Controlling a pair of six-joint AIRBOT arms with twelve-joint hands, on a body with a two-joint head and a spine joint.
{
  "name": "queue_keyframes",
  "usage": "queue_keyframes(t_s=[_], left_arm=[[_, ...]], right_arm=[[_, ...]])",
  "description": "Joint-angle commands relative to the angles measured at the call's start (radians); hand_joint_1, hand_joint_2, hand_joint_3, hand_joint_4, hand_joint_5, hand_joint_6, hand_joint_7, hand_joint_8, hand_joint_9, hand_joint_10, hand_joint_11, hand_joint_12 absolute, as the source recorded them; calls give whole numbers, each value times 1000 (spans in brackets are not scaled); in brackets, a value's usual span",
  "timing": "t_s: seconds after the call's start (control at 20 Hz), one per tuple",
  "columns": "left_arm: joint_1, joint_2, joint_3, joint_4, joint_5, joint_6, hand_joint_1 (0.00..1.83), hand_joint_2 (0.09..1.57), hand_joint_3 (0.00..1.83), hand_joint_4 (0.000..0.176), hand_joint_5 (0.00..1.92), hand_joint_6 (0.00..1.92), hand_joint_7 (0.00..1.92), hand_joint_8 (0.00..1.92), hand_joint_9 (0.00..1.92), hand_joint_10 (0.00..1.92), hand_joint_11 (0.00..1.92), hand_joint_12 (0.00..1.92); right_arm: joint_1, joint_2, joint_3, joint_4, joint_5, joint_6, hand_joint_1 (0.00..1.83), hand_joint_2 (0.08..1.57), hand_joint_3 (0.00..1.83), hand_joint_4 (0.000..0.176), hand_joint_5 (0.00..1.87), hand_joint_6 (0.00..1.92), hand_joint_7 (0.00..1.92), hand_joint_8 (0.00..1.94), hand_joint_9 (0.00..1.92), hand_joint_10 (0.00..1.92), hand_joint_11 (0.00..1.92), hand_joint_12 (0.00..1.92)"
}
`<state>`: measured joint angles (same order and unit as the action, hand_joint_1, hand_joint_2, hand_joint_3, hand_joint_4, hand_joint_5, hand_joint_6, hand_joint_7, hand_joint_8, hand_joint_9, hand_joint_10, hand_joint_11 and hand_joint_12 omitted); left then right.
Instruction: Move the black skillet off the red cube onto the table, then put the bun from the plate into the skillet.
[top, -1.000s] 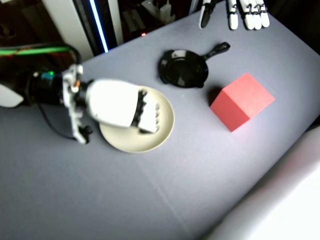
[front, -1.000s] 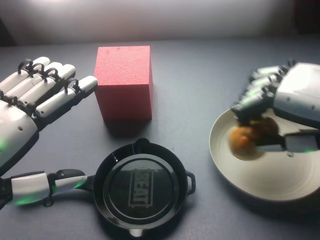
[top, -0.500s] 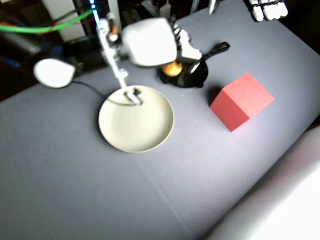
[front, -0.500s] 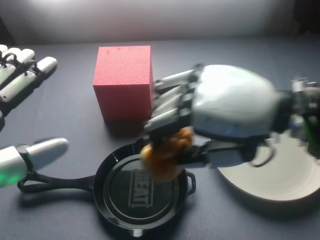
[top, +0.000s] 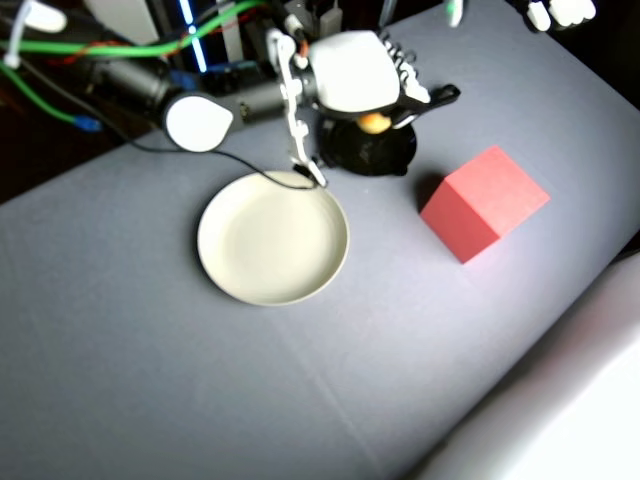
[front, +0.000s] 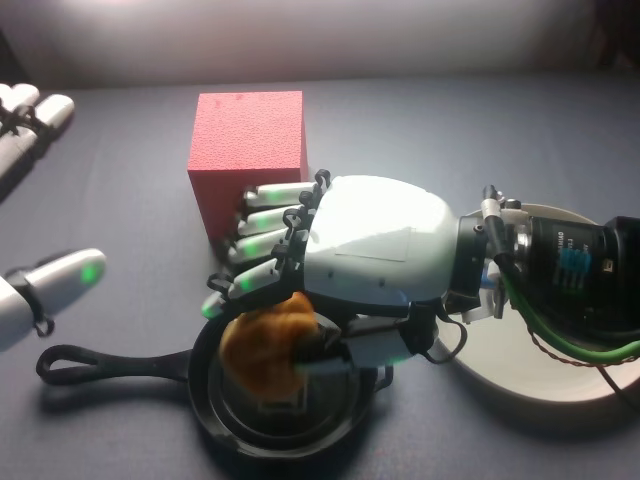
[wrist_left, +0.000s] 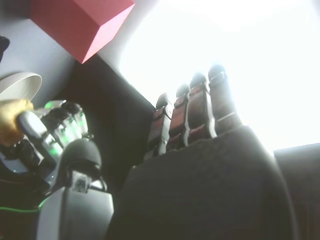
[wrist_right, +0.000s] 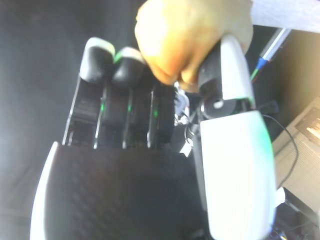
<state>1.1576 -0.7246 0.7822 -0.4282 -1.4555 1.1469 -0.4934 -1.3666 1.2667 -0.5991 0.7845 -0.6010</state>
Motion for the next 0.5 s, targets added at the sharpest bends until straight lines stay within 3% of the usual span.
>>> queue_keyframes(t_s=[0.0,0.05,0.1,0.15,0.2,0.25,0.3,0.35,0.4,0.45], left_arm=[[1,8,1,-4,-154,-7,0,1267,0,78,11,4,18,7,2,1,9,4],[4,9,0,-6,-160,-9,0,1262,0,87,25,8,33,11,13,5,17,8],[11,9,-3,-9,-166,-13,0,1274,1,87,24,6,32,8,5,1,4,3],[16,9,-4,-10,-167,-17,0,1261,0,97,26,6,27,4,0,0,0,0],[19,9,-5,-12,-169,-19,0,1255,0,97,28,6,30,5,0,0,0,0],[23,9,-6,-14,-172,-23,0,1249,0,102,30,6,37,7,0,0,0,0],[29,9,-7,-17,-180,-29,0,1256,0,93,18,1,35,6,0,0,0,0],[34,9,-9,-20,-187,-31,0,1273,3,86,7,0,28,2,0,0,0,0],[39,9,-11,-21,-194,-34,0,1280,6,89,1,0,26,1,0,0,0,0],[42,10,-12,-21,-200,-36,0,1297,13,105,4,1,24,0,0,0,3,1]], right_arm=[[11,0,-10,34,119,-2,986,1012,1,101,623,14,331,503,354,527,20,1138],[11,0,-12,37,119,-2,948,1027,0,107,541,5,329,322,342,332,3,1073],[11,0,-13,45,116,-2,910,1027,0,92,517,2,354,185,343,202,0,1029],[9,5,-15,48,114,-2,913,1010,0,70,495,0,367,106,339,126,0,1012],[4,16,-20,50,113,-2,875,1014,1,66,466,0,356,68,336,99,0,956],[-4,29,-25,54,113,-2,848,1017,2,62,433,1,352,48,368,103,0,1036],[-16,47,-31,63,113,-2,759,1008,0,65,334,0,328,21,340,72,0,1025],[-26,62,-33,72,115,-2,755,987,0,68,234,0,240,11,250,23,0,841],[-36,76,-35,83,119,-2,808,957,0,69,185,0,187,3,251,19,0,799],[-48,94,-37,102,128,-2,863,949,0,96,70,0,90,2,117,4,0,635]])
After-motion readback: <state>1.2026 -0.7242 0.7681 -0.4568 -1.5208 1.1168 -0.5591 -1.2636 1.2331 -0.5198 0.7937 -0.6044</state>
